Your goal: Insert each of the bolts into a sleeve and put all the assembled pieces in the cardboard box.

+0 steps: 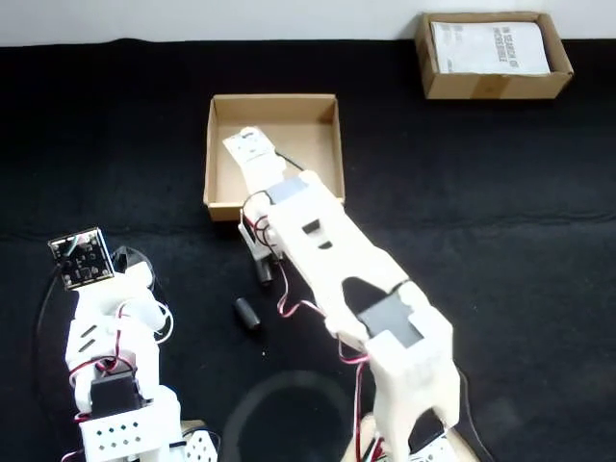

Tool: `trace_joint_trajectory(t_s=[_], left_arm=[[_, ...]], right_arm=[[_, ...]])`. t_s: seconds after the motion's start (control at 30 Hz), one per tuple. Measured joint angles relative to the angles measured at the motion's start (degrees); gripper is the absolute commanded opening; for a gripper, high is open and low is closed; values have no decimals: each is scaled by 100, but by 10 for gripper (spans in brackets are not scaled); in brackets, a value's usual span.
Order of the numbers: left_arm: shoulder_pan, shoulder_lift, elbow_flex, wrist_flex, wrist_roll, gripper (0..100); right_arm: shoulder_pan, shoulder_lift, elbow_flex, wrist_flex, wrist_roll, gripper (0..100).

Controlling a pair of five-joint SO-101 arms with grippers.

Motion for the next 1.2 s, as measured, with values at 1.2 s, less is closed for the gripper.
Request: trace_joint_trajectory(t_s=[1.2], left_arm=[[0,0,0,0,0,9]], right_arm=[[114,738,-536,1081,378,117]])
